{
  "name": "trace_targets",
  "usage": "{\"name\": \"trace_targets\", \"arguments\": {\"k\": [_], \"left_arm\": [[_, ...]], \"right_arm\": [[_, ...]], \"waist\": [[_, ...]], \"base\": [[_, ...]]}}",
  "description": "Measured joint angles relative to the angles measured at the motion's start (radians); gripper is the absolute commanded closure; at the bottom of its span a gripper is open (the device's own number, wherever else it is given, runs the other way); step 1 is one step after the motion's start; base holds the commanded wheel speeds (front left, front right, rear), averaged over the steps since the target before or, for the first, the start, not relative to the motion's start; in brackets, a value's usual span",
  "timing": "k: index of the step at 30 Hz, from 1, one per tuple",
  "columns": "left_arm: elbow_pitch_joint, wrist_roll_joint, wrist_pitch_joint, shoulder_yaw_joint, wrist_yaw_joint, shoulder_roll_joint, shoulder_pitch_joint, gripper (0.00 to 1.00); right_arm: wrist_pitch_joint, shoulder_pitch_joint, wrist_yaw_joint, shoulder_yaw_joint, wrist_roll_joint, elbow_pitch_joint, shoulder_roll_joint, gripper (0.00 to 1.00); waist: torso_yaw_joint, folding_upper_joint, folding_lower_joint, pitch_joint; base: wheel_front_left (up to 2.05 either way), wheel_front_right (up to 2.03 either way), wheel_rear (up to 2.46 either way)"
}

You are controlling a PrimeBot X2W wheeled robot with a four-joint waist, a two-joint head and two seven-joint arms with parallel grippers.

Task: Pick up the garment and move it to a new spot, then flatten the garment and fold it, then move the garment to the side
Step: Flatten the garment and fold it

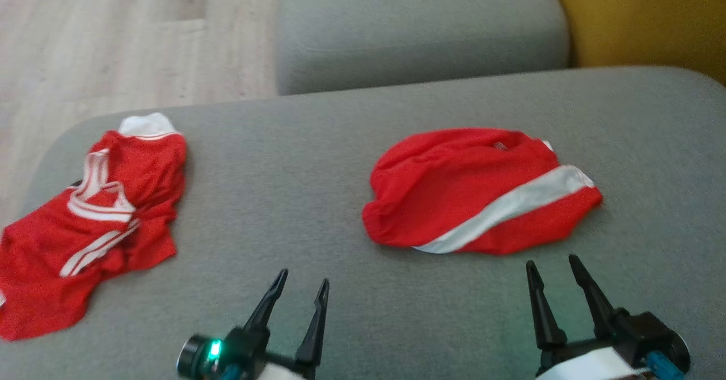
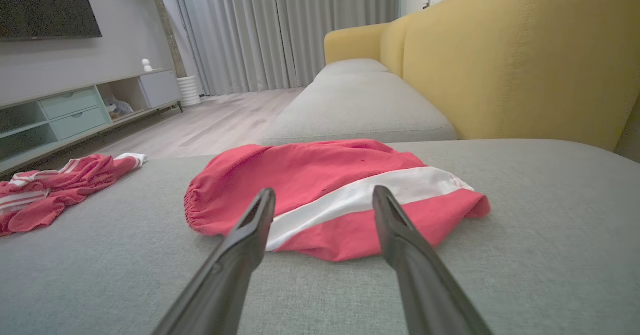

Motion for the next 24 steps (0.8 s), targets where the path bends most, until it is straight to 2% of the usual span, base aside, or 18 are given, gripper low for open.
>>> {"name": "trace_targets", "arguments": {"k": [7,9,15,19,22,23,24], "left_arm": [[0.202,-0.039,0.0,-0.065,-0.055,-0.004,-0.194,0.0],[0.255,-0.103,0.0,-0.061,-0.059,-0.007,-0.243,0.0],[0.427,-0.174,0.0,-0.034,-0.077,-0.007,-0.396,0.0],[0.5,-0.22,0.0,-0.029,-0.098,-0.01,-0.457,0.0],[0.49,-0.243,0.0,-0.062,-0.098,-0.004,-0.477,0.0],[0.468,-0.254,0.0,-0.086,-0.098,-0.003,-0.481,0.53],[0.444,-0.267,0.0,-0.123,-0.098,-0.002,-0.484,1.0]], "right_arm": [[0.0,-0.05,0.0,0.035,0.0,-0.017,-0.004,0.0],[0.0,-0.073,0.0,0.037,0.0,-0.025,-0.007,0.0],[0.0,-0.136,0.0,0.063,0.002,-0.033,-0.007,0.0],[0.0,-0.152,0.0,0.065,0.003,-0.033,-0.007,0.0],[0.0,-0.155,0.0,0.067,0.003,-0.033,-0.007,0.0],[0.0,-0.155,0.0,0.065,0.003,-0.032,-0.007,0.0],[0.0,-0.156,0.0,0.064,0.003,-0.031,-0.006,0.0]], "waist": [[-0.106,0.0,0.0,0.067],[-0.136,0.0,0.0001,0.099],[-0.226,0.0,0.0002,0.191],[-0.282,0.0,0.0003,0.244],[-0.315,0.0,0.0,0.269],[-0.323,0.0,0.0,0.275],[-0.328,0.0,0.0002,0.278]], "base": [[0.0,0.0,0.0],[0.0,0.0,0.0],[0.0,0.0,0.0],[0.0,0.0,0.0],[0.0,0.0,0.0],[0.0,0.0,0.0],[0.0,0.0,0.0]]}}
